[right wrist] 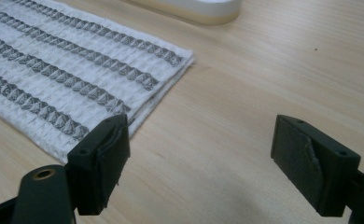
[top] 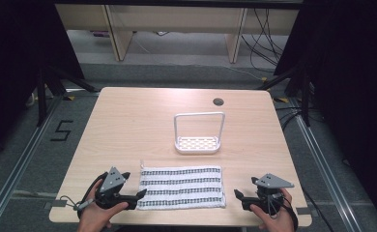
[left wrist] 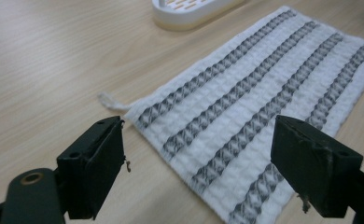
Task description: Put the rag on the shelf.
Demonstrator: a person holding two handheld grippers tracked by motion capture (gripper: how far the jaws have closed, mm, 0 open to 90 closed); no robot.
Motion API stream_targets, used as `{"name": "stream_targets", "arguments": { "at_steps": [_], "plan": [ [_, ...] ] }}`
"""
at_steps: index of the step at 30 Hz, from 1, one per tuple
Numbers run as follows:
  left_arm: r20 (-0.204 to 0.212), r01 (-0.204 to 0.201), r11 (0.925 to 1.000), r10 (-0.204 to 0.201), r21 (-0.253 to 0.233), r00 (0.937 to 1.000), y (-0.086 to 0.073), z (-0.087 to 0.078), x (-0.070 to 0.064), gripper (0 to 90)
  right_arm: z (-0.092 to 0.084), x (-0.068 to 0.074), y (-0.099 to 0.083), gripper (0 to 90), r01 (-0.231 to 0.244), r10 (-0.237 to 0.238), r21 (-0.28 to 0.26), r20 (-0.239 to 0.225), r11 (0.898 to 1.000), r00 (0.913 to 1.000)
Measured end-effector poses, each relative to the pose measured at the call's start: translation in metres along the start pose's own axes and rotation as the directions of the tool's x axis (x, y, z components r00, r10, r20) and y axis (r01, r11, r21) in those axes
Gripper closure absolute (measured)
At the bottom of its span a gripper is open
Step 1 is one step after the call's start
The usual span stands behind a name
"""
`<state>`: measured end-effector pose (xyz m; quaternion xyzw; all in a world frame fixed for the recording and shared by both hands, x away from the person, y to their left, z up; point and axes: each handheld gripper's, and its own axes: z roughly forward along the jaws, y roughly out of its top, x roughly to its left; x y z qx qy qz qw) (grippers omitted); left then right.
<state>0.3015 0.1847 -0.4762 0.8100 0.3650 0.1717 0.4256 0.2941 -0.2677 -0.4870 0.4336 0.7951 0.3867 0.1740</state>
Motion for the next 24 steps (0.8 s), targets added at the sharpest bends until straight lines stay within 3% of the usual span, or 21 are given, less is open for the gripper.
{"name": "stream_targets", "arguments": {
  "at_steps": [2,3,4,5,6,8,9,11,15,22,24],
  "plan": [
    [0.008,0.012,0.9999,-0.012,-0.012,0.9999,0.003,0.004,-0.002,16.9,0.0,0.001,0.0,21.6,-0.009,0.009,0.0,-0.001,1.0,1.0],
    [0.007,0.004,0.9999,-0.004,-0.01,1.0,0.006,0.006,-0.003,16.9,0.0,0.0,0.0,21.9,0.0,0.0,-0.009,-0.007,1.0,1.0],
    [0.023,-0.011,0.9999,0.011,-0.003,0.9997,0.008,0.009,-0.003,18.0,-0.003,0.005,0.001,22.9,-0.035,0.035,0.001,-0.005,0.999,0.9994],
    [0.024,-0.018,0.9998,0.018,0.008,0.9995,0.011,0.011,-0.003,18.0,-0.003,0.005,0.001,22.9,-0.035,0.035,0.001,-0.005,0.999,0.9994],
    [0.033,-0.015,0.9999,0.015,-0.001,0.9993,0.014,0.015,-0.004,18.4,-0.003,0.003,0.002,24.0,0.007,-0.007,-0.011,-0.006,1.0,1.0],
    [0.047,-0.006,0.9999,0.006,-0.011,0.9989,0.019,0.021,-0.004,18.5,-0.002,0.004,0.001,24.9,0.007,-0.007,-0.01,-0.015,1.0,0.9999],
    [0.05,-0.03,0.9995,0.029,0.01,0.9983,0.023,0.022,-0.003,18.8,-0.002,0.005,0.002,25.3,0.012,-0.012,-0.01,-0.024,1.0,0.9996],
    [0.062,-0.01,0.9999,0.011,-0.007,0.998,0.027,0.029,-0.004,18.8,-0.003,0.006,0.002,25.6,0.014,-0.015,-0.01,-0.028,1.0,0.9995],
    [0.084,-0.041,0.999,0.039,0.021,0.9957,0.035,0.04,-0.006,18.8,-0.005,0.012,0.004,27.2,0.022,-0.023,-0.016,-0.018,1.0,0.9996],
    [0.102,-0.065,0.9971,0.061,0.039,0.993,0.05,0.06,-0.012,19.5,-0.004,0.03,0.005,30.3,0.044,-0.044,0.012,-0.055,0.999,0.9975],
    [0.111,-0.073,0.9967,0.068,0.037,0.9915,0.052,0.063,-0.013,20.3,-0.003,0.033,0.005,30.9,0.031,-0.03,0.017,-0.059,0.999,0.9978]
  ]
}}
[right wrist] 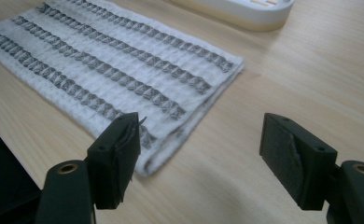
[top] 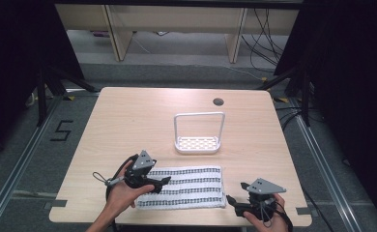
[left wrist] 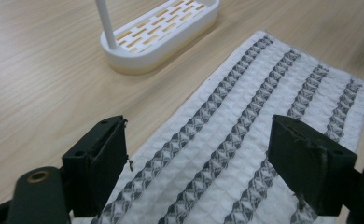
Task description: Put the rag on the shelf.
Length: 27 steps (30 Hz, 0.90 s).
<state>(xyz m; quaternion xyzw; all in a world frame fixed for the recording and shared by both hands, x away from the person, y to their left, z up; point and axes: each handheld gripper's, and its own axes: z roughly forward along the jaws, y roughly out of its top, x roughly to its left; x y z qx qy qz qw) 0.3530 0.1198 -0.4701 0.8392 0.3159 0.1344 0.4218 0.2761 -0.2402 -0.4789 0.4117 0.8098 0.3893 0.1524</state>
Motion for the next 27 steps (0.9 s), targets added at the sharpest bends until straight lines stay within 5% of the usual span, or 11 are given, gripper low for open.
{"name": "stream_targets", "arguments": {
  "at_steps": [8,12,18,27],
  "plan": [
    [0.056,-0.033,0.9992,0.031,0.022,0.9979,0.019,0.03,-0.006,26.7,0.007,0.012,0.001,33.7,0.07,-0.07,0.027,-0.01,0.997,0.9975],
    [0.086,-0.048,0.9984,0.045,0.03,0.9953,0.032,0.045,-0.012,27.3,0.009,0.012,0.0,34.9,0.059,-0.059,0.041,0.0,0.997,0.9983],
    [0.162,-0.081,0.9934,0.068,0.08,0.9844,0.048,0.072,-0.023,31.2,0.012,0.014,-0.001,37.3,0.067,-0.067,0.053,-0.002,0.996,0.9977],
    [0.179,-0.142,0.9837,0.121,0.11,0.9764,0.063,0.098,-0.029,39.7,0.018,0.019,-0.001,42.3,0.095,-0.095,0.081,-0.007,0.992,0.9955]
  ]
}}
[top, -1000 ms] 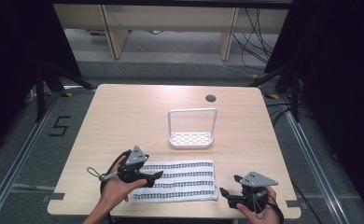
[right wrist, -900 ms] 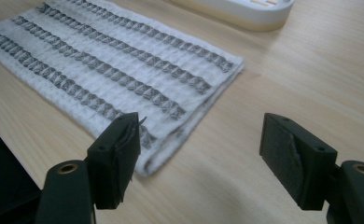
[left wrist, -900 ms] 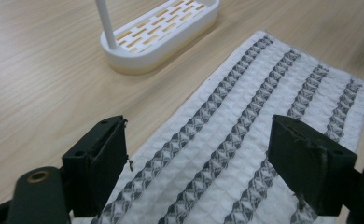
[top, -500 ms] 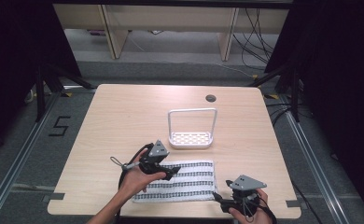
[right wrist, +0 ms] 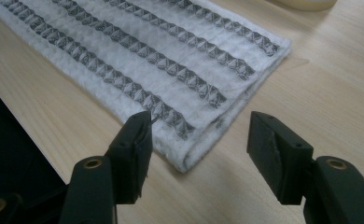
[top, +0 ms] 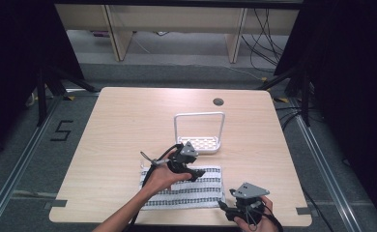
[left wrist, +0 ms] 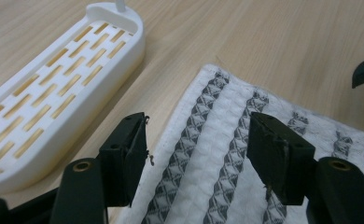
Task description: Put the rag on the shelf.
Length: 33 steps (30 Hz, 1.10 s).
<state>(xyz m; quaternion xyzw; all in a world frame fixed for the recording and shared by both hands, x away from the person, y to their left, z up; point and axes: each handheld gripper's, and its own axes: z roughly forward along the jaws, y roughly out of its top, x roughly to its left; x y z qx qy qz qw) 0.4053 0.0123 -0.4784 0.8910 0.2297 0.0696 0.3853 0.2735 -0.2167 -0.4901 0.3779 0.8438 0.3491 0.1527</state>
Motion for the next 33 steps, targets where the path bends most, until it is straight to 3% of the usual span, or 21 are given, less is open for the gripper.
{"name": "stream_targets", "arguments": {
  "at_steps": [4,6,7,10,12,14,15,16,17,18,23,27,28,29,32,33],
  "plan": [
    [0.018,-0.044,0.9986,0.043,0.03,0.9989,0.009,0.014,-0.003,42.1,0.001,0.0,-0.001,44.0,-0.003,0.003,0.016,0.003,1.0,1.0],
    [0.023,-0.04,0.9988,0.039,0.029,0.999,0.01,0.016,-0.003,42.3,0.001,0.0,-0.001,44.2,-0.004,0.004,0.018,0.003,1.0,1.0],
    [0.032,-0.017,0.9997,0.017,0.016,0.9994,0.012,0.019,-0.003,42.8,0.002,0.0,-0.001,44.5,-0.002,0.002,0.016,0.004,1.0,1.0],
    [0.043,-0.039,0.9983,0.038,0.043,0.9984,0.018,0.028,-0.002,43.1,0.003,0.001,-0.001,45.2,-0.017,0.017,0.026,-0.002,1.0,0.9999],
    [0.05,-0.019,0.9995,0.017,0.026,0.9986,0.019,0.031,-0.003,43.2,0.004,0.0,-0.001,45.3,-0.004,0.004,0.024,0.002,1.0,1.0],
    [0.052,-0.032,0.9988,0.03,0.038,0.9982,0.022,0.034,-0.003,43.4,0.004,0.001,-0.001,45.5,-0.014,0.014,0.028,0.0,1.0,0.9999],
    [0.055,-0.064,0.9962,0.06,0.059,0.9967,0.024,0.034,-0.002,43.4,0.004,0.0,-0.001,45.5,-0.004,0.004,0.026,0.001,1.0,1.0],
    [0.053,-0.037,0.9985,0.035,0.041,0.998,0.024,0.037,-0.004,43.5,0.005,0.001,-0.001,45.6,-0.021,0.021,0.029,-0.002,0.999,0.9998],
    [0.059,-0.066,0.996,0.063,0.06,0.9963,0.026,0.037,-0.002,44.0,0.006,0.001,-0.001,45.7,-0.033,0.033,0.04,-0.007,0.999,0.9994],
    [0.061,-0.052,0.9973,0.048,0.052,0.997,0.026,0.039,-0.003,44.0,0.006,0.001,-0.001,45.7,-0.033,0.033,0.04,-0.007,0.999,0.9994],
    [0.071,-0.071,0.9942,0.066,0.08,0.9953,0.032,0.05,-0.002,44.3,0.007,0.002,0.0,45.7,-0.047,0.047,0.048,-0.01,0.998,0.9988],
    [0.079,-0.085,0.9921,0.078,0.091,0.9938,0.034,0.057,-0.003,44.7,0.007,0.001,0.0,45.7,-0.032,0.033,0.048,-0.01,0.998,0.9994],
    [0.082,-0.108,0.9896,0.1,0.095,0.9916,0.034,0.059,-0.002,45.0,0.008,0.0,0.0,45.7,-0.034,0.034,0.05,-0.009,0.998,0.9994],
    [0.081,-0.094,0.9911,0.086,0.095,0.993,0.034,0.061,-0.003,45.4,0.008,0.0,0.0,45.7,-0.035,0.035,0.049,-0.007,0.998,0.9994],
    [0.085,-0.117,0.9873,0.108,0.108,0.9905,0.036,0.064,-0.003,46.3,0.009,-0.001,0.0,46.0,-0.021,0.021,0.049,-0.006,0.999,0.9998],
    [0.086,-0.107,0.9884,0.098,0.107,0.9915,0.036,0.065,-0.004,46.8,0.01,-0.001,0.0,46.0,-0.021,0.021,0.05,-0.005,0.999,0.9998]
  ]
}}
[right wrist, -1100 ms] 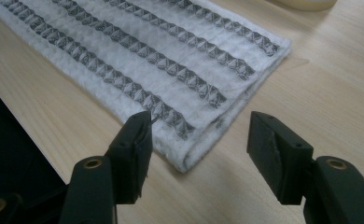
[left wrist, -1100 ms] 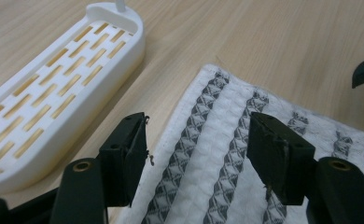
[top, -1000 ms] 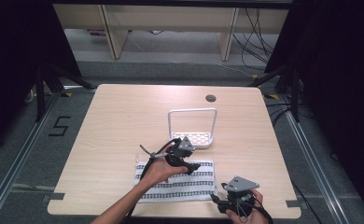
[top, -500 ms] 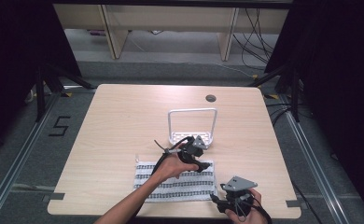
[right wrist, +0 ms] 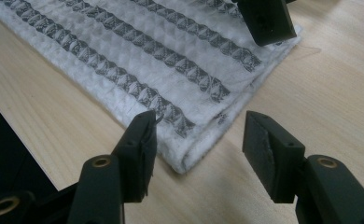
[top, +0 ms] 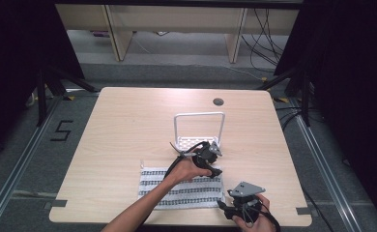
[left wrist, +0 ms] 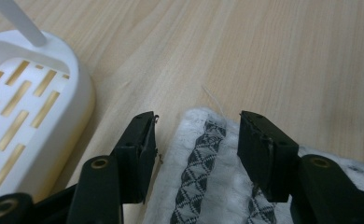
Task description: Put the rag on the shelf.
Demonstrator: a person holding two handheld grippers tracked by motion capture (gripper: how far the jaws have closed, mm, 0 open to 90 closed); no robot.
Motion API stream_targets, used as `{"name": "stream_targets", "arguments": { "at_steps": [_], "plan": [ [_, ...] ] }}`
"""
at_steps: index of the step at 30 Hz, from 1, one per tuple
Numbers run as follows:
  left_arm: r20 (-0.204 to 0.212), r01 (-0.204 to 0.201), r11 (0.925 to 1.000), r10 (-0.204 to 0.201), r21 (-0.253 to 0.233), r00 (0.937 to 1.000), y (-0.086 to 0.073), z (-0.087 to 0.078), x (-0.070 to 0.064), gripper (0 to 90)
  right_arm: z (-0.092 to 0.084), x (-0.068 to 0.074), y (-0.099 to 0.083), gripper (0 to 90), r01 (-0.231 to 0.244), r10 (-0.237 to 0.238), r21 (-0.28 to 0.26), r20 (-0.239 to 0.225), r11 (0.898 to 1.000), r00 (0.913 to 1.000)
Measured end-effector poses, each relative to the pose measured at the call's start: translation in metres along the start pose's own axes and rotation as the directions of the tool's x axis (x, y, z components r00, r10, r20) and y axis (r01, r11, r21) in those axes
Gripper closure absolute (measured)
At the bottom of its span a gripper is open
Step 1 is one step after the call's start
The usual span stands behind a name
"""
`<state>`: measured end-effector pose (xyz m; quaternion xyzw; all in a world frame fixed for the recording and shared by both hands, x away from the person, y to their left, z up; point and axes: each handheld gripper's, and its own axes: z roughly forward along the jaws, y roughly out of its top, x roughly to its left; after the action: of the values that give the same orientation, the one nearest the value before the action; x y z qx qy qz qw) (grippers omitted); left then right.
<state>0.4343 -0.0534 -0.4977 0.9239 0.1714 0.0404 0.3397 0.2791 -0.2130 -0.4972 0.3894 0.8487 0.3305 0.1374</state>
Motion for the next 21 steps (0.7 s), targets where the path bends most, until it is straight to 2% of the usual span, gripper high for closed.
{"name": "stream_targets", "arguments": {
  "at_steps": [1,2,3,5,7,9,11,12,13,14,15,19,20,21],
  "plan": [
    [0.001,-0.016,0.9999,0.016,0.002,0.9999,0.001,0.001,0.001,47.0,0.0,0.0,0.0,46.1,-0.012,0.012,0.007,-0.004,1.0,0.9999],
    [0.002,-0.009,0.9999,0.009,0.006,1.0,0.001,0.002,0.0,47.3,0.0,0.0,0.0,46.1,-0.016,0.016,0.008,-0.006,1.0,0.9999],
    [0.004,-0.018,0.9998,0.018,0.012,0.9998,0.002,0.003,0.0,47.6,0.001,-0.001,0.0,46.2,-0.004,0.004,0.005,-0.003,1.0,1.0],
    [-0.002,-0.026,0.9996,0.026,0.012,0.9996,0.003,0.004,0.0,48.0,0.002,0.0,0.0,46.5,-0.011,0.012,0.014,-0.006,1.0,0.9999],
    [0.0,-0.021,0.9997,0.021,0.015,0.9998,0.003,0.005,-0.002,50.2,0.004,-0.001,0.0,46.8,-0.005,0.005,0.018,-0.005,1.0,1.0],
    [0.003,-0.042,0.999,0.042,0.018,0.9991,0.004,0.005,-0.002,51.7,0.006,-0.003,0.0,47.1,0.025,-0.025,0.013,-0.004,1.0,0.9997],
    [0.012,-0.05,0.9986,0.049,0.019,0.9987,0.004,0.005,-0.003,56.0,0.007,-0.002,0.0,49.1,0.015,-0.015,0.029,-0.006,0.999,0.9999],
    [0.014,-0.052,0.9985,0.052,0.019,0.9986,0.004,0.005,-0.004,57.8,0.009,-0.001,0.0,50.1,0.001,-0.001,0.016,-0.008,1.0,1.0],
    [0.018,-0.049,0.9986,0.049,0.018,0.9986,0.004,0.005,-0.005,59.8,0.01,-0.002,-0.001,51.8,0.029,-0.029,0.009,-0.002,1.0,0.9996],
    [0.021,-0.054,0.9984,0.053,0.018,0.9984,0.004,0.005,-0.006,62.0,0.01,-0.002,0.0,52.6,0.027,-0.027,0.027,-0.011,0.999,0.9996],
    [0.025,-0.053,0.9984,0.053,0.018,0.9983,0.004,0.005,-0.007,64.1,0.009,-0.001,0.0,54.0,0.004,-0.003,0.041,-0.016,0.999,0.9999],
    [0.033,-0.047,0.9987,0.046,0.022,0.9984,0.004,0.005,-0.006,73.2,0.01,-0.002,0.0,60.9,0.015,-0.014,0.031,-0.019,0.999,0.9997],
    [0.036,-0.044,0.9988,0.043,0.02,0.9984,0.004,0.004,-0.006,73.2,0.009,-0.002,0.001,63.0,-0.003,0.004,0.039,-0.024,0.999,0.9997],
    [0.036,-0.042,0.9989,0.041,0.023,0.9985,0.004,0.004,-0.005,77.9,0.012,-0.003,0.001,68.0,-0.005,0.006,0.013,-0.02,1.0,0.9998]
  ]
}}
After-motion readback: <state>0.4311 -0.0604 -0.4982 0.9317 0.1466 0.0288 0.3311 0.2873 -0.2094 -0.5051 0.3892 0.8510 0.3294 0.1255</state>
